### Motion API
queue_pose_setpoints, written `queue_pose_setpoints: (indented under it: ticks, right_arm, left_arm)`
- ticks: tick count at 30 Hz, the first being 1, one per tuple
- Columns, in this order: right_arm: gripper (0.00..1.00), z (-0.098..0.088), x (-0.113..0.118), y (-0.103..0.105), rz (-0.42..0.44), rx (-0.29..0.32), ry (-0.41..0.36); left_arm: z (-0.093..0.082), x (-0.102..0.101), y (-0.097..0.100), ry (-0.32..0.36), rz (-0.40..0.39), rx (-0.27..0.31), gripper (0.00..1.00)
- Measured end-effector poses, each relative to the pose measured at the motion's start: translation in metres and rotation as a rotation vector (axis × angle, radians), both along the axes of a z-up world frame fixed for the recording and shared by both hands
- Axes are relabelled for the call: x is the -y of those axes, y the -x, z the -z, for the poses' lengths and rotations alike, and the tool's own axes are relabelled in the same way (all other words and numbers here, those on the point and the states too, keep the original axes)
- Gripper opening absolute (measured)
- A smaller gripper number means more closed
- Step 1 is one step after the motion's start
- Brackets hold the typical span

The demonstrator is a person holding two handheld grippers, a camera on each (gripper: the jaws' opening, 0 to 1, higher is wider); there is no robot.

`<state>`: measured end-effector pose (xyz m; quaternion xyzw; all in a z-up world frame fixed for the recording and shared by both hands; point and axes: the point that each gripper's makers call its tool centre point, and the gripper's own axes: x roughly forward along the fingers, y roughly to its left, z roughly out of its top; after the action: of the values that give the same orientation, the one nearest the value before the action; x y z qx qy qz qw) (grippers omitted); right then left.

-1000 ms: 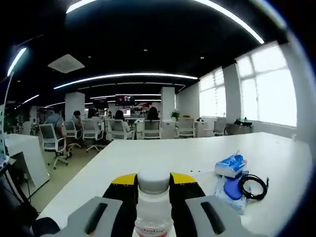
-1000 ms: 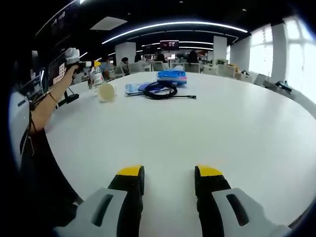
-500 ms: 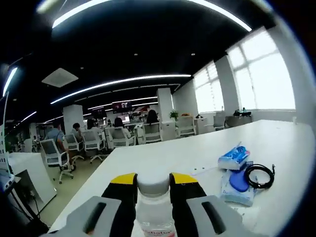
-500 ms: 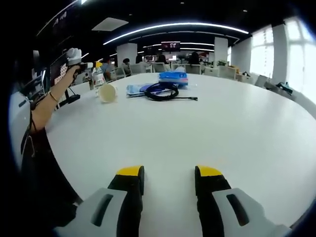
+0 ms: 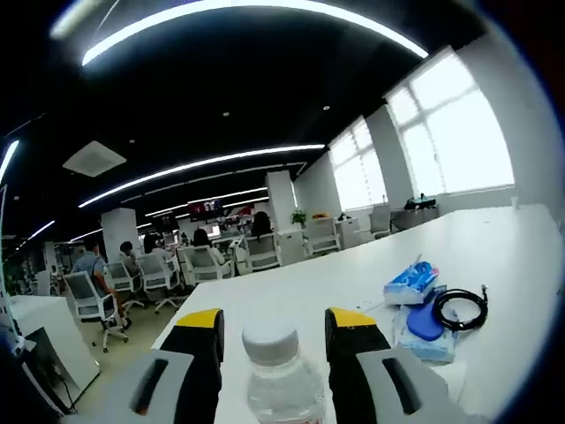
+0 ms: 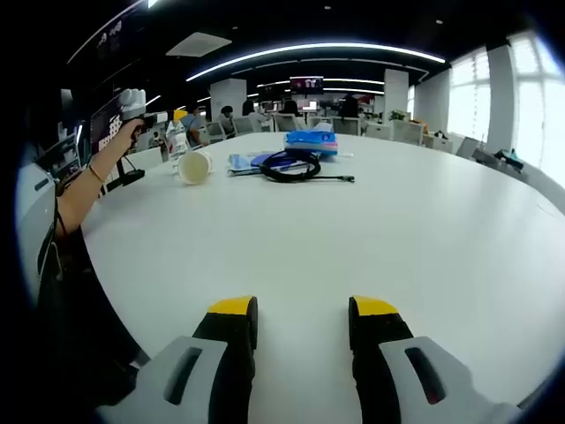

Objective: Arrange the tabletop items into an orderly group along one side of the table until the central work area is clear of visible clutter.

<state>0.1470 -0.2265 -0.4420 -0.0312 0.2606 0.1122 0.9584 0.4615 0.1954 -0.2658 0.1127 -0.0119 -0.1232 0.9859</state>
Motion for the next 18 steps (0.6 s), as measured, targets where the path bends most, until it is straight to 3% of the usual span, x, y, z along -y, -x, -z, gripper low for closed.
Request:
queue_pose_setpoints:
  ticks: [11, 18]
  right_arm:
    - [0.39, 0.0, 0.002, 0.002, 0.006, 0.001, -0.002]
    - [0.39, -0.002, 0.003, 0.002, 0.006, 0.004, -0.004]
  left_arm:
    - [-0.011, 0.009, 0.004, -0.071, 0.048, 0.054, 0.7]
    - [-0.022, 0.02, 0.012, -0.163, 0.102, 0.138, 0.74]
